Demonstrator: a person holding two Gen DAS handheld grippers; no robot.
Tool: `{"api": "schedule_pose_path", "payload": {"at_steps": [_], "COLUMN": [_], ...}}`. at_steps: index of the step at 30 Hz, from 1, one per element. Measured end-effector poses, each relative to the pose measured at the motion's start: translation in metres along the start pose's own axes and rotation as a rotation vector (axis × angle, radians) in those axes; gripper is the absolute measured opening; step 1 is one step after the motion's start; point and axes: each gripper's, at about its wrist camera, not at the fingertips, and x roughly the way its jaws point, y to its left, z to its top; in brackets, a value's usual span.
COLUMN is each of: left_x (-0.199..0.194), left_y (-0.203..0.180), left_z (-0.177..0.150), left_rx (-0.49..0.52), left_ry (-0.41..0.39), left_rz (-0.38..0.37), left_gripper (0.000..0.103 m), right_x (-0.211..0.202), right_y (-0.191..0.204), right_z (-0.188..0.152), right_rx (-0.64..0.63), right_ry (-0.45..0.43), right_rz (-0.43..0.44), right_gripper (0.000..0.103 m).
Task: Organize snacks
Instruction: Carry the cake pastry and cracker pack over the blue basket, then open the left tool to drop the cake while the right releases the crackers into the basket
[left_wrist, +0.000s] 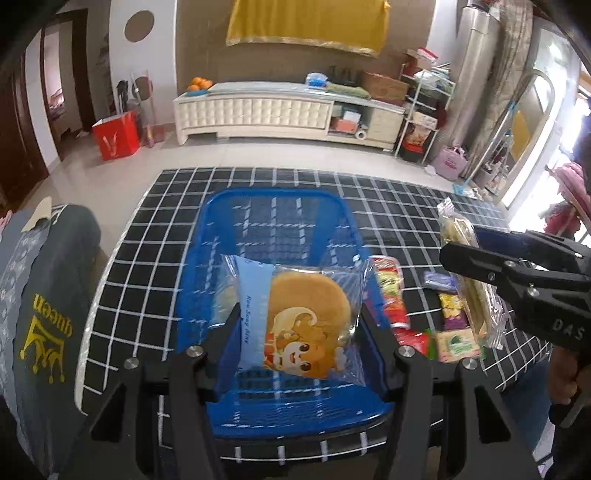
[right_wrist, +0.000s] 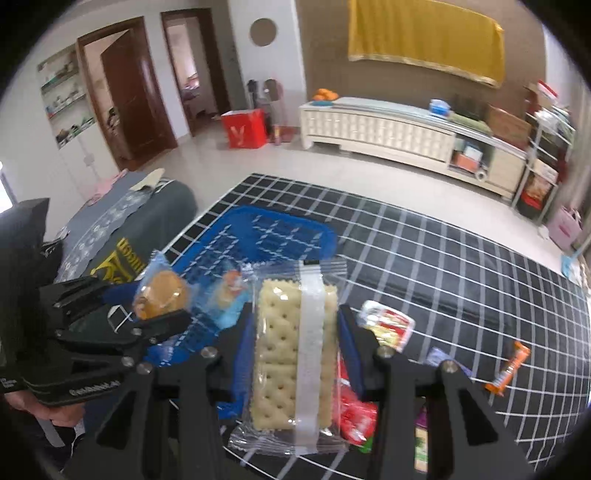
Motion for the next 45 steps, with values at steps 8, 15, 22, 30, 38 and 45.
{"api": "schedule_pose_path", "payload": {"at_steps": [8, 15, 22, 30, 38, 45], "left_x": [0.021, 0.033, 0.032, 0.013, -0.005, -0.004], "left_y": [0.028, 0.033, 0.027, 0.038, 0.058, 0.080], "left_z": [-0.012, -0.023, -0.027, -0.020, -0.018, -0.028], "left_rx": [-0.018, -0.059, -0.061, -0.067, -0.077, -0.123], "left_ry": [0.058, 0.096, 0.092, 0.042, -0.001, 0.000], "left_rz": [-0.001, -0.021, -0.041, -0.013, 0.031, 0.039], "left_gripper": [0.055, 0.056, 0.068, 0.068, 0.068, 0.068], "right_x": [0.033, 0.043, 0.039, 0.030, 0.042, 0.071], "right_y": [0.037, 0.039, 0.037, 0.041, 0.059, 0.068], "right_z": [0.002, -0.001, -0.001, 0.005, 0.011, 0.002], "right_rx": [-0.064, -0.056, -0.042, -0.039, -0.071, -0.058], "right_ry": [0.063, 0.091, 0.089, 0.073, 0.079, 0.158], "right_rz": [0.011, -0.001, -0.001, 0.013, 0.003, 0.007], "right_gripper": [0.048, 0.048, 0.048, 0.048, 0.048, 0.048]}}
